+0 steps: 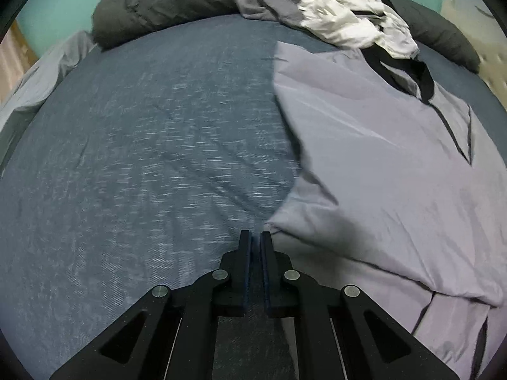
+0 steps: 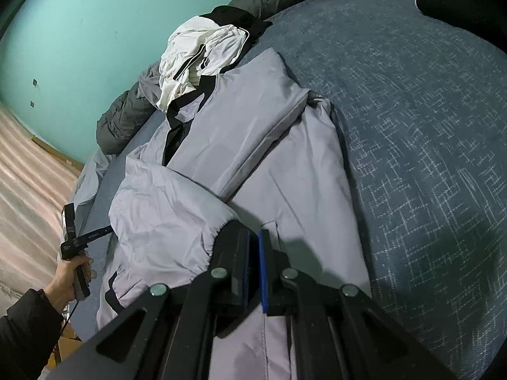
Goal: Fold clothes
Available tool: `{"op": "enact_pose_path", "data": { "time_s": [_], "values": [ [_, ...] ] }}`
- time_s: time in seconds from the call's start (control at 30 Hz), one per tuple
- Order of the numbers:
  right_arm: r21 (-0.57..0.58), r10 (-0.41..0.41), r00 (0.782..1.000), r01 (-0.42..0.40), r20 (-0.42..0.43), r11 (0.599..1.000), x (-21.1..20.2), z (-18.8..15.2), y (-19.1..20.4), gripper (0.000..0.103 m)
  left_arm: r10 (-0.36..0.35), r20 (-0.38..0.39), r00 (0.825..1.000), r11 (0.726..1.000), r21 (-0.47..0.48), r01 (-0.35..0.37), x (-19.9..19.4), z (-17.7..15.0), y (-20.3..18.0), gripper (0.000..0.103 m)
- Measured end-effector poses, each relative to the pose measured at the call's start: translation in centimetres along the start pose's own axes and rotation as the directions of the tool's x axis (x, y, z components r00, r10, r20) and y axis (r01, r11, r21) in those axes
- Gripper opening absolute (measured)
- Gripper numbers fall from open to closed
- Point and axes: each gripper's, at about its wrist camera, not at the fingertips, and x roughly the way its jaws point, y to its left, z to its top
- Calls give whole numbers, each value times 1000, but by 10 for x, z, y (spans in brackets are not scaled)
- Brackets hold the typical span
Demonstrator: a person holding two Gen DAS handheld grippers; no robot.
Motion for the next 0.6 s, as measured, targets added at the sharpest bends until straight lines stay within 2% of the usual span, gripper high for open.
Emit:
{"op": "enact_pose_path", "data": {
  "time_s": [0.1,0.37,0.5,0.6],
  "values": [
    [5,-10,1000,10,-18,1000,1,1,0,5,-21,13,1000,999,-33,21,-14,2,8,6],
    [-75,-50,995,44,-86,996,-1,1,11,5,-48,36,998,999,15,48,-30,15,-13,8],
    [-92,-45,990,33,-137,995,2,-2,9,5,-64,41,997,998,6,63,-36,18,-16,13],
    [-69,-27,996,20,-90,997,-7,4,9,8,-64,46,997,998,-1,64,-28,33,-19,21]
  ]
}}
